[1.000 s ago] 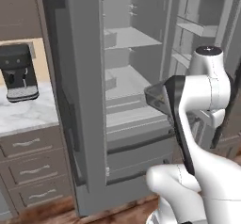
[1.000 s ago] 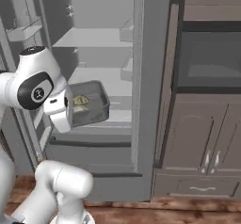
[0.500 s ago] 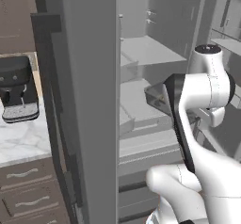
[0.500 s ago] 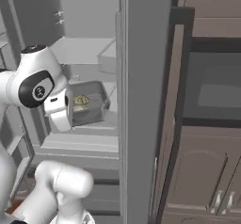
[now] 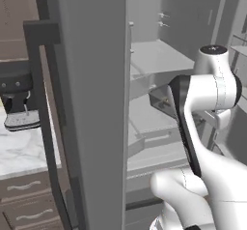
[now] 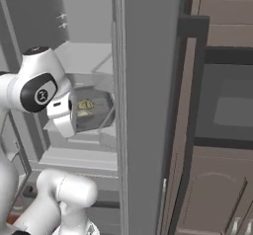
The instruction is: Place two dumplings into each of the tupperware containers and then place the containers in the fridge.
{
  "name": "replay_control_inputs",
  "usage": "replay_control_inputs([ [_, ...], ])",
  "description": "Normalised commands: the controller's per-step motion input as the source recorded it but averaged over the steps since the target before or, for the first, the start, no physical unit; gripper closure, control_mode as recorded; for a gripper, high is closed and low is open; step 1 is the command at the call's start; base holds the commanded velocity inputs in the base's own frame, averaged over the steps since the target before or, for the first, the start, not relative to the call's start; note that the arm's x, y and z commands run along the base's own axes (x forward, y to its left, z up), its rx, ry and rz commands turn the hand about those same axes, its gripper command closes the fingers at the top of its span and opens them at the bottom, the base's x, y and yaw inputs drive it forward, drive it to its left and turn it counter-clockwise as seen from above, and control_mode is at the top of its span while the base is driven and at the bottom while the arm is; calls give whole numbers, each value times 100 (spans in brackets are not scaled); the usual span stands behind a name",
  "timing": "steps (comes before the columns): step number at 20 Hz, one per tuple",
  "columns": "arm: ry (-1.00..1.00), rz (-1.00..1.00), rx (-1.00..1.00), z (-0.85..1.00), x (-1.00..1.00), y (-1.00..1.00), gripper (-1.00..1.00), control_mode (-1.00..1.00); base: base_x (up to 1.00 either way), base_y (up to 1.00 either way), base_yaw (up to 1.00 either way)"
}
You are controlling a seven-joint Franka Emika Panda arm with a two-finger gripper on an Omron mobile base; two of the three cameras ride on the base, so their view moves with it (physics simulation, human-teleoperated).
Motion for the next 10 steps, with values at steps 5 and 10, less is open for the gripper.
replay_control_inputs([
  [5,0,0,0,0,0,0,100,100,63,-8,10],
  [10,0,0,0,0,0,0,100,100,62,-8,17],
])
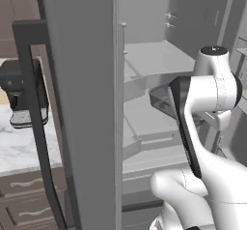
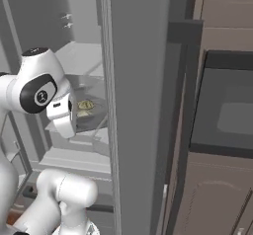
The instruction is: Place two dumplings into each of the tupperware containers and then place the containers in the fridge.
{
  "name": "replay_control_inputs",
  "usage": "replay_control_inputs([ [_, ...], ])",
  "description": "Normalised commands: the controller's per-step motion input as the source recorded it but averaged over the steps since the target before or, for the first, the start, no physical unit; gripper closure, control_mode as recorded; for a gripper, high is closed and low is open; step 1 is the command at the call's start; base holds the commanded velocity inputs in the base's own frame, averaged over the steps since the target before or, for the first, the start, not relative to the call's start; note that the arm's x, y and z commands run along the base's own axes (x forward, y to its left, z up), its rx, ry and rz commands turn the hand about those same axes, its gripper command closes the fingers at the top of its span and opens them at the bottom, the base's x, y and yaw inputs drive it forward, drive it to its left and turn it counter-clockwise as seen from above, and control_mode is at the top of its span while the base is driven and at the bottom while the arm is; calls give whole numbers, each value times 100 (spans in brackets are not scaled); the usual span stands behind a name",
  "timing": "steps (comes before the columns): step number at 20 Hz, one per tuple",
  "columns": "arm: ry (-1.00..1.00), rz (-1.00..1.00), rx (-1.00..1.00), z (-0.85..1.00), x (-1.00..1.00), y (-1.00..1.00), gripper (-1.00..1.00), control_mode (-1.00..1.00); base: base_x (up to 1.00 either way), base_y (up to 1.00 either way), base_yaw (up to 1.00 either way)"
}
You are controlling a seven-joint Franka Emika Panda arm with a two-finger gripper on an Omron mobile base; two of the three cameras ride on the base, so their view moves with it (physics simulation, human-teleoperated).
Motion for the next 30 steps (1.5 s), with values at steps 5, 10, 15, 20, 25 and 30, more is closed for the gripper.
replay_control_inputs([
  [5,0,0,0,0,0,0,100,100,55,0,13],
  [10,0,0,0,0,0,0,100,100,47,0,6],
  [15,-6,0,0,2,-22,0,100,-100,0,0,0],
  [20,-31,-1,0,23,-73,0,100,-100,0,0,0],
  [25,-24,0,4,56,9,0,100,-100,0,0,0],
  [30,-15,-1,4,38,63,0,100,-100,0,0,0],
])
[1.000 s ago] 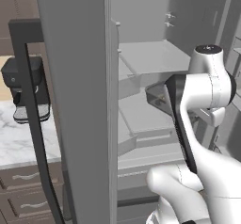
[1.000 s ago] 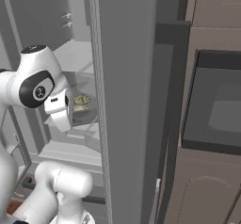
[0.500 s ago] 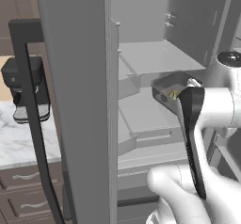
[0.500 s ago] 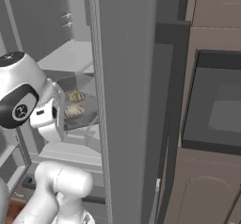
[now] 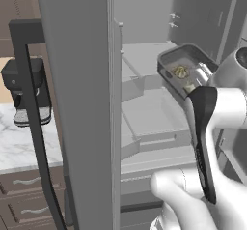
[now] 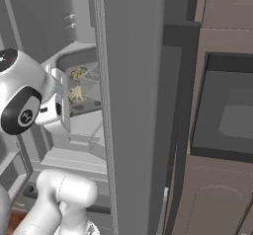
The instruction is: Place two dumplings into each of the tupperware containers and then place the containers in the fridge.
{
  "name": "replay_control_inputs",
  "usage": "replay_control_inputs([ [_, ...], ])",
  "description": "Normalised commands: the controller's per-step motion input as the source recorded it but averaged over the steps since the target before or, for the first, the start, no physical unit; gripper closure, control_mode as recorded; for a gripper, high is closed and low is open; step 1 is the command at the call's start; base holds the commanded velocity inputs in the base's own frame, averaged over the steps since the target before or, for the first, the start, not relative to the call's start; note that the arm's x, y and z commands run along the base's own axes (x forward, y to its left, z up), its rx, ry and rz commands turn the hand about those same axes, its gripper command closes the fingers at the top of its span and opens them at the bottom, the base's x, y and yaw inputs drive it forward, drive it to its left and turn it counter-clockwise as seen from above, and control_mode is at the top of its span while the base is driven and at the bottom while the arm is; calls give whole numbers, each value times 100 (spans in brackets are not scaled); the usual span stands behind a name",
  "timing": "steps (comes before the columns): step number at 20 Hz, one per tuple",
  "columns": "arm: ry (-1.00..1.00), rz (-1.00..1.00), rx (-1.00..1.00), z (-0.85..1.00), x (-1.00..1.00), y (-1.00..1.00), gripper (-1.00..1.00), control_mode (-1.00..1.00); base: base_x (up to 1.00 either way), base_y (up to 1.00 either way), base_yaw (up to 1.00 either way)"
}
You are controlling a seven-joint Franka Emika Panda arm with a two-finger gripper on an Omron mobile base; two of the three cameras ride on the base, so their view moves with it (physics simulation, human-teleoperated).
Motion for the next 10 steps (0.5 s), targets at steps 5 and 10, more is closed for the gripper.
replay_control_inputs([
  [5,-1,-9,5,23,93,0,100,-100,0,0,0],
  [10,0,-13,5,11,100,0,100,-100,0,0,0],
])
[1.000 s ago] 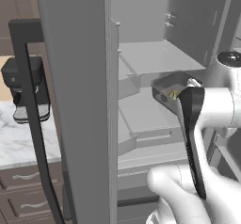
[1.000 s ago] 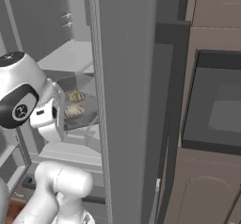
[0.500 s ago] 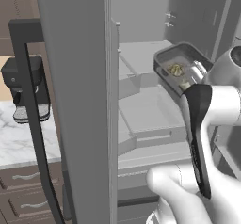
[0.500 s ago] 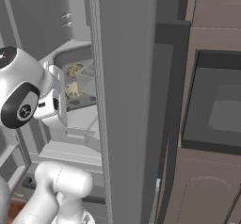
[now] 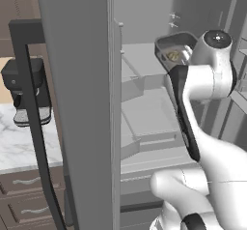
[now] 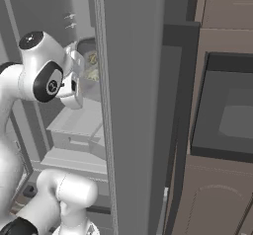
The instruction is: Place two dumplings into each of the tupperware containers and then place the containers in the fridge.
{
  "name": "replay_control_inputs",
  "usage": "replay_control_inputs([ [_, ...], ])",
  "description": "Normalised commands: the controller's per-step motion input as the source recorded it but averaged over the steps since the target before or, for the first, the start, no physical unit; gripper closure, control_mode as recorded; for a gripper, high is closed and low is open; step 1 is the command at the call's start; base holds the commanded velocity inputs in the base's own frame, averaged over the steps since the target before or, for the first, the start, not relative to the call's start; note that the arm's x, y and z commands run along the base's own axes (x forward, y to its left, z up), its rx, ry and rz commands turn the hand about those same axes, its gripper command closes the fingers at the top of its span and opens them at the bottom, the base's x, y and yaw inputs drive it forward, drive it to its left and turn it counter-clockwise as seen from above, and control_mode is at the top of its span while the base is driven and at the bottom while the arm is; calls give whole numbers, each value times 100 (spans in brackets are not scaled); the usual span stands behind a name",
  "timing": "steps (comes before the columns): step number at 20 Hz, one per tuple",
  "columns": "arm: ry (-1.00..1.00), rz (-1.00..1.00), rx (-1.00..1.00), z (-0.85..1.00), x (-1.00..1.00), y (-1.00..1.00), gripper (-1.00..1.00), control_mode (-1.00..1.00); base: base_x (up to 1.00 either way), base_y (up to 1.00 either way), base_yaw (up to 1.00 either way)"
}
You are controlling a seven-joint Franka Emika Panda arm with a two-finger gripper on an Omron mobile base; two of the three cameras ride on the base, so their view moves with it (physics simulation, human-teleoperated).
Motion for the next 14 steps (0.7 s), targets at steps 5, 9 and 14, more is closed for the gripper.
replay_control_inputs([
  [5,6,-1,7,13,96,0,100,-100,0,0,0],
  [9,24,0,7,20,80,-3,100,-100,0,0,0],
  [14,14,0,2,1,80,-2,100,-100,0,0,0],
])
